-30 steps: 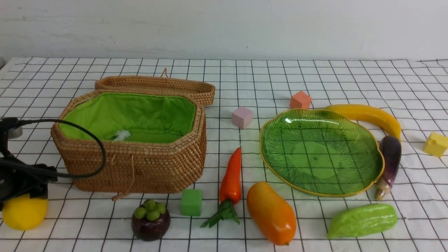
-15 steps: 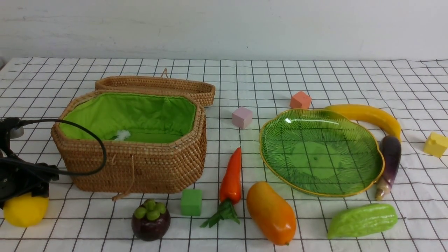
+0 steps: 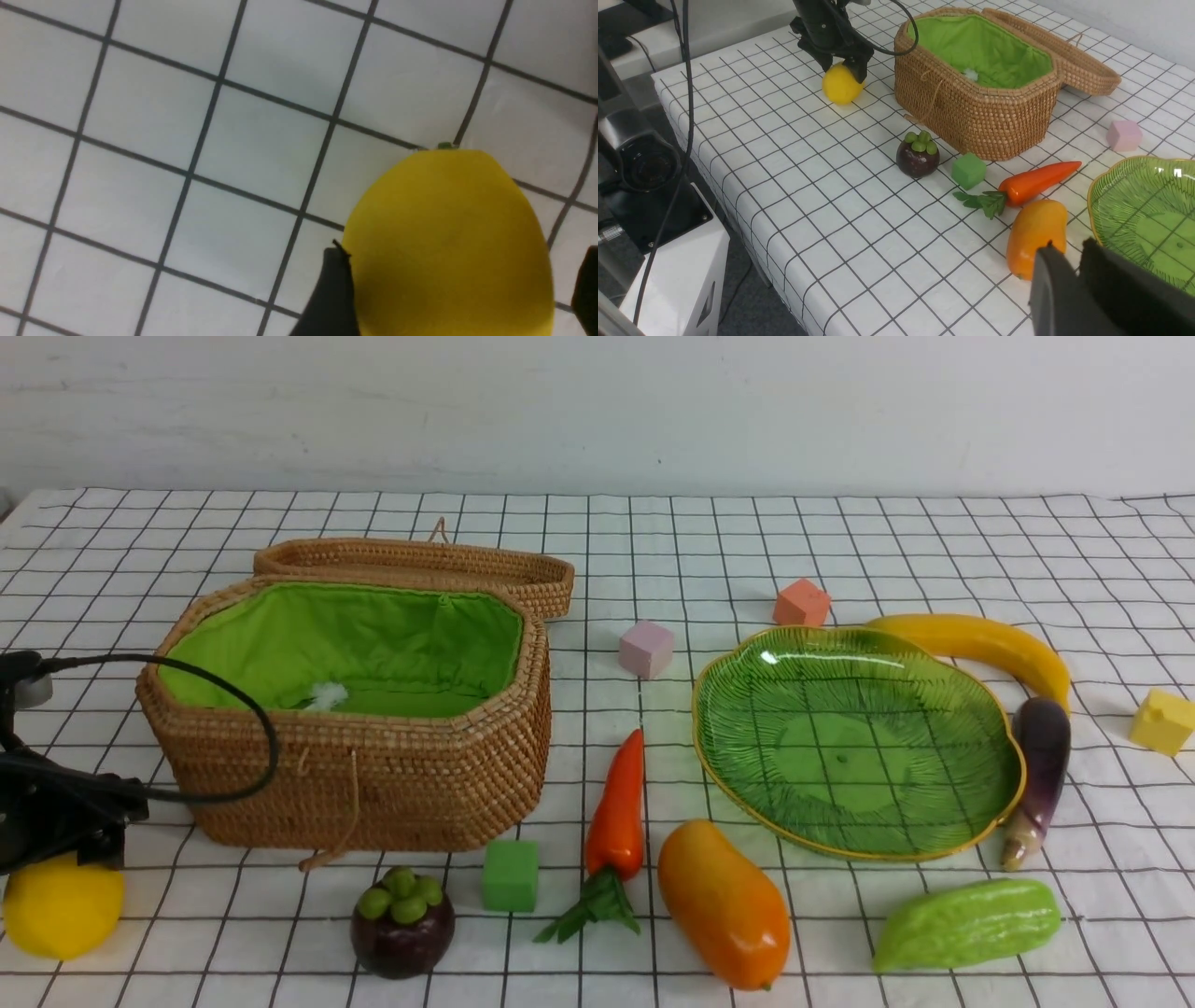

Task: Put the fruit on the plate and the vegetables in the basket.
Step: Grab a lemon with your left arm and place it on the plate on the right

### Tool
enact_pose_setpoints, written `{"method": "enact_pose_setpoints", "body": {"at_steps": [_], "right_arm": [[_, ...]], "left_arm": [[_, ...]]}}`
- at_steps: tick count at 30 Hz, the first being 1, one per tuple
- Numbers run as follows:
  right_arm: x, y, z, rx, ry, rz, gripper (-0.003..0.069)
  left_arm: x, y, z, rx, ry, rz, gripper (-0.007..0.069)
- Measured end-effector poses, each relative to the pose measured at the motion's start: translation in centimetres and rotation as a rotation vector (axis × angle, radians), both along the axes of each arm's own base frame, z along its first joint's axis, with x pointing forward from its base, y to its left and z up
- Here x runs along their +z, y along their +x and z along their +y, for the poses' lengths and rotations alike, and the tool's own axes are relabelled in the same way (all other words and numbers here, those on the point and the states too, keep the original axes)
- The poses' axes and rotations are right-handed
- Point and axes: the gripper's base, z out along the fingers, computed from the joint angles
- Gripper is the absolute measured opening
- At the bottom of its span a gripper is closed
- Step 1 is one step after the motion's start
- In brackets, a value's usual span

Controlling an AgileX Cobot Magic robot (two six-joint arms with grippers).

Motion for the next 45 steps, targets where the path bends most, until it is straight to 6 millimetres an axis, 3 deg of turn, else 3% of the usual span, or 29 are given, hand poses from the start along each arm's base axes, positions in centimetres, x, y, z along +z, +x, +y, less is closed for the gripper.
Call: {"method": "enact_pose_setpoints", "body": {"at_steps": [8, 20, 30, 35, 40, 44, 45], "right_arm": [[0.0, 0.0, -0.1, -0.004, -0.011, -0.007, 0.0111], [-0.2, 0.0, -0.1, 0.016, -0.045, -0.027, 0.0120], [-0.1, 0.0, 0.0, 0.017, -0.043, -0.028, 0.0120], [-0.1, 0.0, 0.0, 0.017, -0.042, -0.028, 0.0120], [0.0, 0.1, 0.0, 0.008, -0.027, -0.044, 0.0122], [0.2, 0.1, 0.0, 0.003, -0.018, -0.053, 0.0123], [0.2, 0.2, 0.0, 0.002, -0.016, -0.055, 0.0123]], "left_arm": [[0.8, -0.8, 0.0, 0.039, -0.009, 0.024, 0.0617], [-3.3, 1.0, -0.1, 0.066, -0.066, 0.065, 0.0595], [-2.8, 0.3, 0.1, 0.059, -0.037, 0.121, 0.0569], [0.3, -1.1, 0.1, 0.072, -0.019, 0.098, 0.0569], [7.1, -4.0, -0.6, 0.053, -0.020, -0.058, 0.0569], [10.4, -5.8, -2.3, -0.152, 0.025, -0.166, 0.0569], [11.2, -6.3, -3.7, -0.280, 0.032, -0.198, 0.0569]]}}
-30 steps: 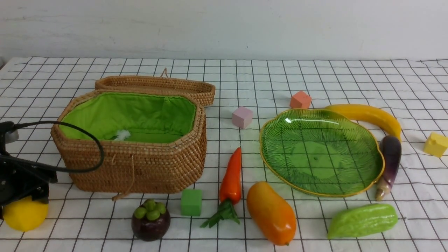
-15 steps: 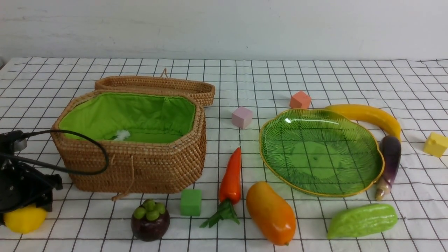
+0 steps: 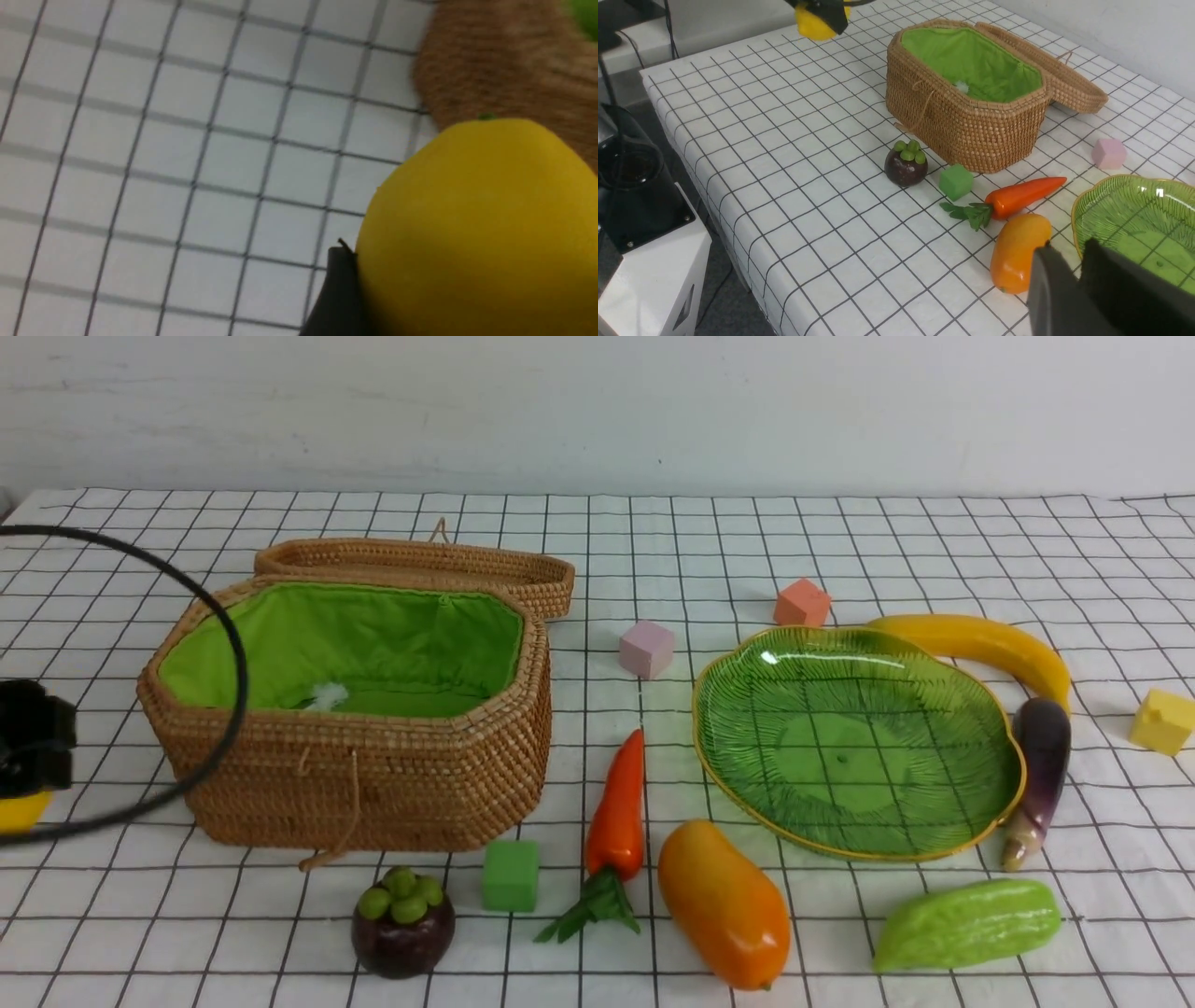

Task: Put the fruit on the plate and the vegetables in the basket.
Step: Grab a lemon with your left arm and place it on the plate on the right

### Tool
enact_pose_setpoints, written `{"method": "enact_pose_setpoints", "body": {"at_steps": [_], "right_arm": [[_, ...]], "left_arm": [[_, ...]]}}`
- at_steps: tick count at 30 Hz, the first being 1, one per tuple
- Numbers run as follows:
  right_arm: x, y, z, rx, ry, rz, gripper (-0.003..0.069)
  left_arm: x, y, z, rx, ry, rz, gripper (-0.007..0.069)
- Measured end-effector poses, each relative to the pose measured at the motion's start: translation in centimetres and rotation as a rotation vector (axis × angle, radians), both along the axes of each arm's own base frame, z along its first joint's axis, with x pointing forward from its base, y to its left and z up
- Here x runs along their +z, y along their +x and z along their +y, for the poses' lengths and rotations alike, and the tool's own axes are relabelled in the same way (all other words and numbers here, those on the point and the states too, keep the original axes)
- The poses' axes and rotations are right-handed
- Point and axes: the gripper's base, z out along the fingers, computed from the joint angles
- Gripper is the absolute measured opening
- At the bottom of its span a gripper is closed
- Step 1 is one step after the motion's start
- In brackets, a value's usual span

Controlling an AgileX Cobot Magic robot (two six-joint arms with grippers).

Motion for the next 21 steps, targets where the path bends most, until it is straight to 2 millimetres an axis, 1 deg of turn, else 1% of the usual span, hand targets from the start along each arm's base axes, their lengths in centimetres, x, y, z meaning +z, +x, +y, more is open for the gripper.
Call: {"method": "enact_pose_setpoints", "body": {"at_steps": [4, 6, 8, 9, 10, 11, 12, 13, 17, 19, 21], "right_arm": [[0.1, 0.1, 0.0, -0.006, 0.013, -0.003, 0.0123], [0.1, 0.1, 0.0, -0.010, 0.021, -0.002, 0.0123], [0.2, 0.1, 0.0, -0.014, 0.029, 0.000, 0.0123], [0.2, 0.1, 0.0, -0.016, 0.034, -0.003, 0.0123], [0.3, 0.1, 0.0, -0.017, 0.034, -0.004, 0.0123], [0.3, 0.2, 0.0, -0.022, 0.039, -0.010, 0.0123], [0.3, 0.2, 0.0, -0.024, 0.040, -0.011, 0.0123], [0.4, 0.3, -0.1, -0.043, 0.049, -0.017, 0.0123], [0.7, 0.8, -0.4, -0.119, 0.099, -0.008, 0.0123], [0.7, 1.0, -0.7, -0.157, 0.110, 0.004, 0.0123], [0.6, 1.1, -0.8, -0.187, 0.116, 0.014, 0.0123]], "left_arm": [[1.3, 0.0, -4.3, -0.380, 0.068, -0.056, 0.0568], [1.8, 0.4, -5.8, -0.527, 0.122, -0.080, 0.0568], [2.4, 1.5, -7.6, -0.661, 0.182, -0.119, 0.0568], [2.7, 2.4, -8.2, -0.703, 0.206, -0.134, 0.0568], [2.9, 2.4, -8.3, -0.708, 0.211, -0.143, 0.0568], [3.0, 3.8, -8.9, -0.738, 0.228, -0.149, 0.0568], [3.1, 4.0, -9.0, -0.742, 0.230, -0.152, 0.0568], [3.4, 5.4, -9.4, -0.755, 0.244, -0.162, 0.0568], [3.3, 8.3, -10.3, -0.806, 0.274, -0.121, 0.0568], [3.4, 8.6, -11.4, -0.888, 0.304, -0.117, 0.0568], [3.8, 8.5, -13.3, -0.982, 0.329, -0.145, 0.0568]]}}
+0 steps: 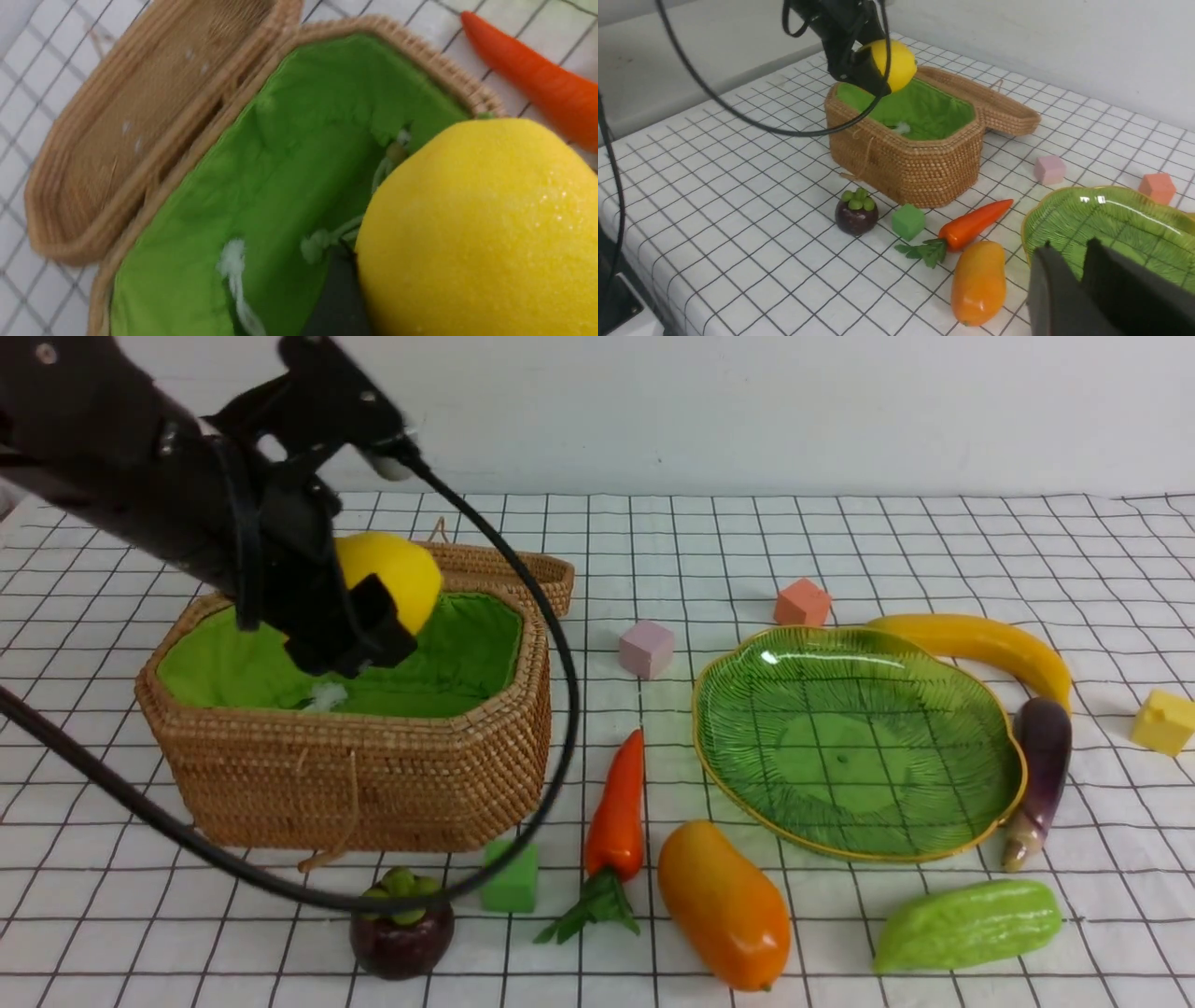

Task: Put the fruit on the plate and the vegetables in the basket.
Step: Grab a lemon with your left arm and place it on the plate on the right

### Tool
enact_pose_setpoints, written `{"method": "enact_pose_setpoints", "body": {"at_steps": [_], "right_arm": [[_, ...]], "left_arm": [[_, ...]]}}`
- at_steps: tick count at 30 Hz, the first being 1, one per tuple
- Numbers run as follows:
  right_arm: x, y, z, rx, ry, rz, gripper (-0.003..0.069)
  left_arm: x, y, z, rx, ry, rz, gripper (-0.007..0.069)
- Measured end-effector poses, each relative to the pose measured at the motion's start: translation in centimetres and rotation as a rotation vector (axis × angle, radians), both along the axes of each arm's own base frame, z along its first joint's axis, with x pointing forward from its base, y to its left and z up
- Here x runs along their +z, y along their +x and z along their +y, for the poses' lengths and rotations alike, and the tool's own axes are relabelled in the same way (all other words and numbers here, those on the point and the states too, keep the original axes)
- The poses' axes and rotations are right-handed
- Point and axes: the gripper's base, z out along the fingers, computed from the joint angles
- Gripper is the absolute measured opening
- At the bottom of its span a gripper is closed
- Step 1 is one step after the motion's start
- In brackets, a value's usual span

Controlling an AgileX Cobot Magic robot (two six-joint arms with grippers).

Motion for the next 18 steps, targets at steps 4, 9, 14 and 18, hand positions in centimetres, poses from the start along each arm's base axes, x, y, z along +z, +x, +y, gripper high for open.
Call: {"method": "enact_pose_setpoints", "body": {"at_steps": [4, 9, 14, 18], "right_arm": [[0.2, 0.4, -0.4, -0.083, 0.066, 0.020, 0.0123], [0.4, 1.0, -1.2, -0.203, 0.142, 0.045, 0.0123], [0.2, 1.1, -1.4, -0.243, 0.155, 0.078, 0.0123], [0.1, 1.1, -1.4, -0.245, 0.143, 0.096, 0.0127]], "left_arm": [[0.6, 0.1, -5.6, -0.156, -0.036, -0.060, 0.0568], [-1.0, 1.3, -13.2, -0.272, -0.092, -0.042, 0.0568], [-5.4, 3.8, -19.9, -0.302, -0.134, 0.036, 0.0568], [-8.4, 5.7, -22.2, -0.273, -0.167, 0.074, 0.0568]]}}
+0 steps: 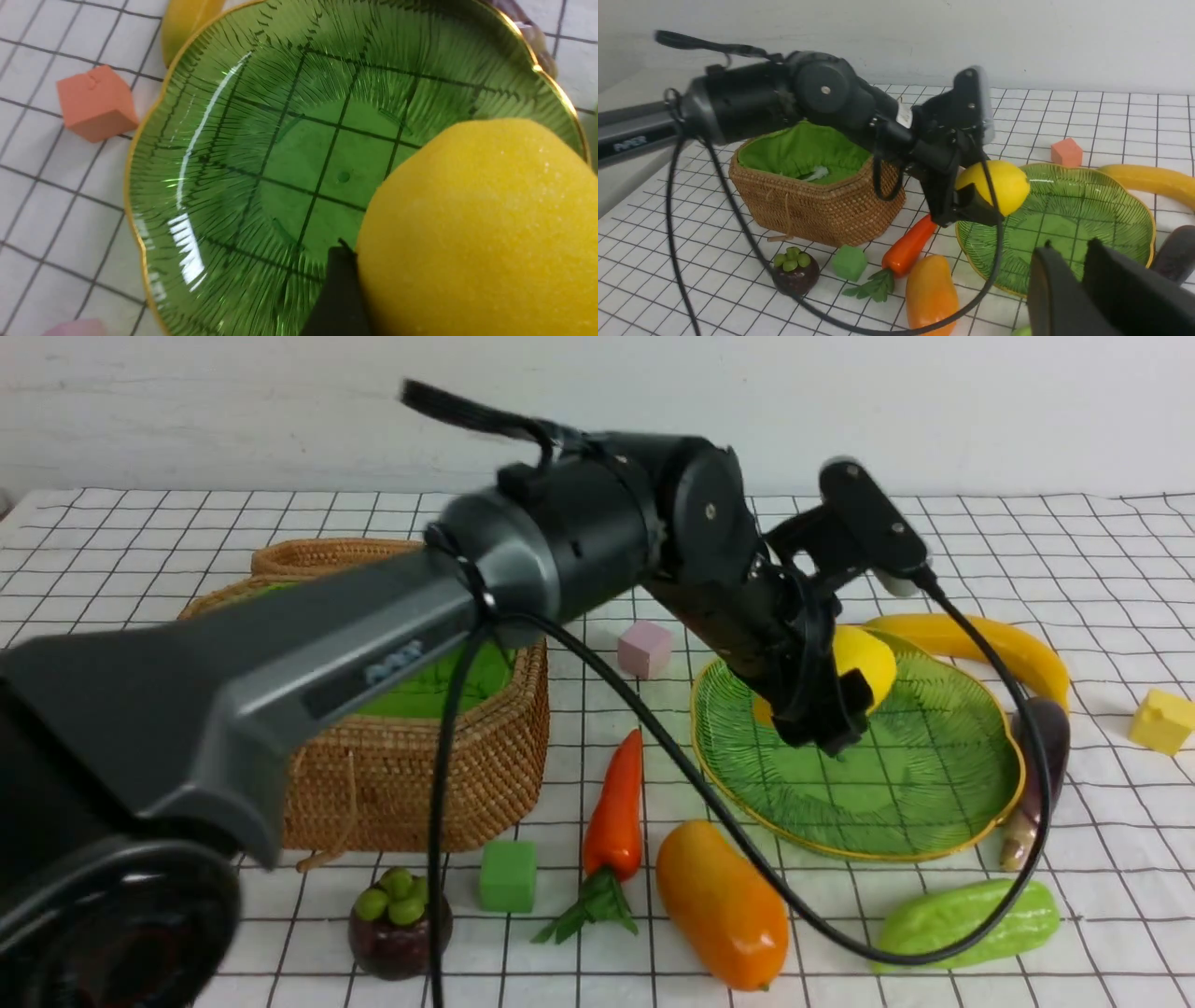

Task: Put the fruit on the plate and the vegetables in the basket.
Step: Grab a lemon with your left arm and place it on the plate on the right, then grab a mangosteen with your left arm and put it on the plate on the right

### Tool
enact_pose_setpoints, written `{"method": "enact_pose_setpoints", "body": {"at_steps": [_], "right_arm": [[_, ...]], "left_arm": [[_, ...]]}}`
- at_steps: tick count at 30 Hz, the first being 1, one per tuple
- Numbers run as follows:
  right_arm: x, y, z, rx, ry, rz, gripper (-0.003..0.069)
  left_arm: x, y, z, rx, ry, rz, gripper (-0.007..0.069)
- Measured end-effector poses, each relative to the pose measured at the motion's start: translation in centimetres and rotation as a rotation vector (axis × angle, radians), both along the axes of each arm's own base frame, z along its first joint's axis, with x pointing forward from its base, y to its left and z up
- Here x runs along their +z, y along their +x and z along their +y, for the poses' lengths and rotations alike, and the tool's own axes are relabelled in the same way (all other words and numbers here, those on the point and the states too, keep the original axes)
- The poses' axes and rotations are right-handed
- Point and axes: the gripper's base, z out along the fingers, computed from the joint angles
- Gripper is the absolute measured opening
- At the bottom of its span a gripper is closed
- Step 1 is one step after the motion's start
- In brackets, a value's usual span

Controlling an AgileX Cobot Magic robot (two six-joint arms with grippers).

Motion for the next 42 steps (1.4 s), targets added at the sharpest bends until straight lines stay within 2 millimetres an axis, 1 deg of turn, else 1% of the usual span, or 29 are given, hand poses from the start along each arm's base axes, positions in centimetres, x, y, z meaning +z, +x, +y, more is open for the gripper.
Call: {"method": "enact_pose_setpoints", "body": {"at_steps": [1, 2, 3, 4, 6, 7, 8, 9, 13, 15, 17, 19, 22, 26, 27, 28, 29, 30, 32, 33, 34, 35, 36, 37, 38, 39, 41, 42], "right_arm": [[0.0, 0.0, 0.0, 0.000, -0.003, 0.005, 0.0127], [-0.2, 0.0, 0.0, 0.001, -0.008, 0.015, 0.0129], [-0.2, 0.0, 0.0, 0.002, -0.009, 0.017, 0.0129], [-0.3, -0.1, 0.0, 0.003, -0.016, 0.028, 0.0130], [-0.3, -0.1, 0.0, 0.003, -0.017, 0.031, 0.0130], [-0.3, -0.1, 0.0, 0.003, -0.017, 0.031, 0.0130], [-0.3, -0.1, 0.0, 0.002, -0.019, 0.033, 0.0132], [-0.4, -0.1, 0.0, 0.002, -0.022, 0.036, 0.0134], [-0.6, -0.1, -0.1, -0.006, -0.040, 0.056, 0.0138], [-0.8, -0.1, -0.3, -0.018, -0.053, 0.074, 0.0140], [-0.9, -0.1, -0.3, -0.026, -0.054, 0.094, 0.0141], [-1.0, -0.1, -0.4, -0.030, -0.054, 0.101, 0.0141], [-1.0, -0.2, -0.4, -0.032, -0.054, 0.106, 0.0141], [-1.0, -0.1, -0.4, -0.034, -0.056, 0.106, 0.0141], [-1.0, -0.1, -0.4, -0.034, -0.056, 0.106, 0.0141], [-1.0, -0.1, -0.4, -0.034, -0.057, 0.104, 0.0141], [-1.0, -0.1, -0.4, -0.033, -0.058, 0.104, 0.0142], [-1.0, -0.1, -0.4, -0.033, -0.059, 0.103, 0.0144], [-1.0, -0.1, -0.4, -0.033, -0.060, 0.104, 0.0144], [-1.0, -0.1, -0.4, -0.032, -0.061, 0.104, 0.0146], [-1.0, -0.1, -0.4, -0.032, -0.062, 0.104, 0.0146], [-1.1, -0.2, -0.4, -0.032, -0.065, 0.105, 0.0148], [-1.1, -0.2, -0.4, -0.032, -0.065, 0.105, 0.0148], [-1.1, -0.2, -0.4, -0.030, -0.072, 0.105, 0.0148], [-1.1, -0.2, -0.4, -0.028, -0.079, 0.102, 0.0150], [-1.1, -0.2, -0.4, -0.027, -0.084, 0.100, 0.0151], [-1.1, -0.2, -0.4, -0.026, -0.087, 0.099, 0.0151], [-1.1, -0.2, -0.4, -0.026, -0.087, 0.099, 0.0151]], "left_arm": [[-0.9, 0.4, -0.4, 0.004, -0.004, 0.010, 0.0568], [-2.3, 1.2, -1.2, 0.012, -0.019, 0.018, 0.0568], [-2.2, 1.2, -1.2, 0.013, -0.023, 0.014, 0.0568], [-3.8, 1.9, -1.8, 0.021, -0.027, 0.016, 0.0568], [-5.3, 2.4, -2.2, 0.028, -0.025, 0.023, 0.0568], [-5.5, 2.5, -2.2, 0.028, -0.024, 0.026, 0.0568], [-6.5, 2.7, -2.4, 0.032, -0.020, 0.032, 0.0568], [-7.1, 2.9, -2.5, 0.035, -0.019, 0.033, 0.0568], [-7.9, 3.0, -2.6, 0.039, -0.017, 0.035, 0.0573], [-7.9, 3.1, -2.6, 0.040, -0.017, 0.034, 0.0598], [-7.9, 3.0, -2.6, 0.040, -0.019, 0.036, 0.0640], [-7.4, 2.9, -2.6, 0.036, -0.018, 0.039, 0.0666], [-6.2, 2.6, -2.4, 0.029, -0.023, 0.043, 0.0669], [-1.7, 1.4, -1.6, 0.019, -0.056, 0.028, 0.0647], [-1.4, 1.4, -1.5, 0.020, -0.058, 0.029, 0.0647], [0.7, 0.5, -0.9, 0.029, -0.068, 0.056, 0.0610], [1.0, 0.4, -0.9, 0.033, -0.075, 0.055, 0.0603], [3.1, -0.6, -0.1, 0.052, -0.084, 0.097, 0.0547], [6.2, -2.2, 1.2, 0.103, -0.103, 0.159, 0.0440], [8.7, -3.5, 2.4, 0.165, -0.126, 0.206, 0.0329], [10.3, -4.4, 3.4, 0.215, -0.135, 0.243, 0.0239], [11.7, -5.5, 4.4, 0.265, -0.127, 0.281, 0.0144], [12.0, -5.7, 4.7, 0.274, -0.126, 0.287, 0.0126], [13.7, -6.9, 6.0, 0.336, -0.126, 0.313, 0.0042], [14.6, -7.5, 6.9, 0.379, -0.112, 0.316, -0.0005], [15.6, -8.2, 8.1, 0.436, -0.114, 0.301, -0.0013], [15.9, -8.8, 9.3, 0.495, -0.096, 0.283, -0.0013], [16.1, -8.9, 9.4, 0.501, -0.098, 0.277, -0.0013]]}}
